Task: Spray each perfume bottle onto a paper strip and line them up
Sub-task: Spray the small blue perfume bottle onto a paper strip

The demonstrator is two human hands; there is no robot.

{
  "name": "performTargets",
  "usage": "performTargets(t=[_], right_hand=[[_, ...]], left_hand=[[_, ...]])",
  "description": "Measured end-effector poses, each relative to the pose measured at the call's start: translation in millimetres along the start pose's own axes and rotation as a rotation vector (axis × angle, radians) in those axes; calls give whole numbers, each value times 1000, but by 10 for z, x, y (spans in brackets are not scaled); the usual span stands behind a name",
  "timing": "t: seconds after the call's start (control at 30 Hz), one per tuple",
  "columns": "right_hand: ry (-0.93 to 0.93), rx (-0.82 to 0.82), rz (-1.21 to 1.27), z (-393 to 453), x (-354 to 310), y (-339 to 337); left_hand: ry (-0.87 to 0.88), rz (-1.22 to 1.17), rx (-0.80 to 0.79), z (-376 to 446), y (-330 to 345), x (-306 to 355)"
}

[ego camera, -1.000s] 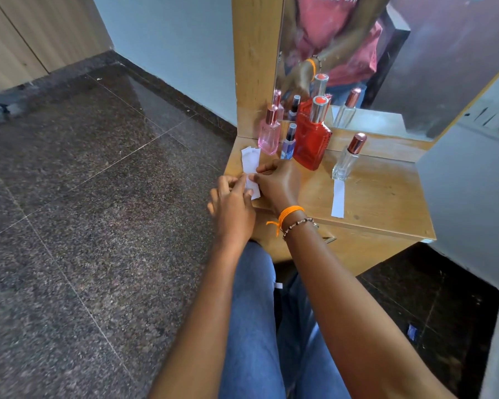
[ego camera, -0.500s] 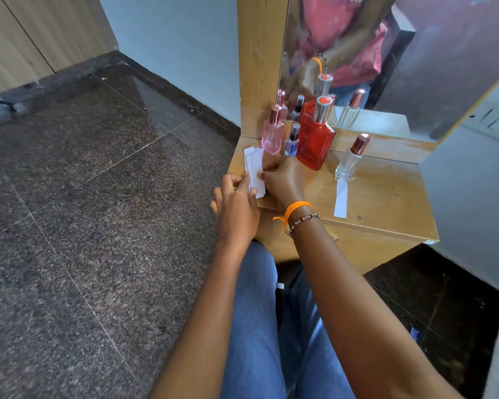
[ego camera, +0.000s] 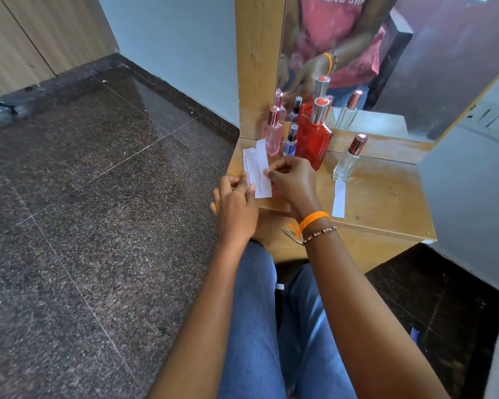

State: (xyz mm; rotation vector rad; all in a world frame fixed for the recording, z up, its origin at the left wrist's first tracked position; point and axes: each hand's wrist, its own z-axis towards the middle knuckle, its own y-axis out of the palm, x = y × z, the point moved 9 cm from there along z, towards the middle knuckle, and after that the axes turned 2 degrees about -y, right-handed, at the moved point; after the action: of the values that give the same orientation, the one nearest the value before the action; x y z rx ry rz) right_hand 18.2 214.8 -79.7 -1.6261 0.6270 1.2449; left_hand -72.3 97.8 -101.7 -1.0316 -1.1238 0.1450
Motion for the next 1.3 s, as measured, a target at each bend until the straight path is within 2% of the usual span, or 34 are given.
performTargets(t=[0.13,0.27,0.47,0.63,0.83,0.93,1.1,1.2,1.3], right_hand=[[33,10,103,-157,138,-255],[38,85,93,-305,336,-685],[-3,301,-142,-379,613,-1398],[-52,343,-265,-365,692,-1528],[-94,357,-437,-348,711,-1507],[-165,364,-396,-372,549,-1439],[-455,215,-219,-327,-113,-902],[-568,122,-295,-206,-428,-508],[-582,77,-468,-20,-519,-223]], left_hand=[[7,-58,56,-46,-83,56],[121,-75,133,-150,-123,253],[283,-190,-20,-346,221,677],[340,-193,-124,-524,474,877],[317,-196,-149,-529,538,896],[290,-228,-131,-481,500,870],[216,-330,-65,-333,366,770],[219,-351,4,-240,251,713],[192,-378,35,-172,180,629]])
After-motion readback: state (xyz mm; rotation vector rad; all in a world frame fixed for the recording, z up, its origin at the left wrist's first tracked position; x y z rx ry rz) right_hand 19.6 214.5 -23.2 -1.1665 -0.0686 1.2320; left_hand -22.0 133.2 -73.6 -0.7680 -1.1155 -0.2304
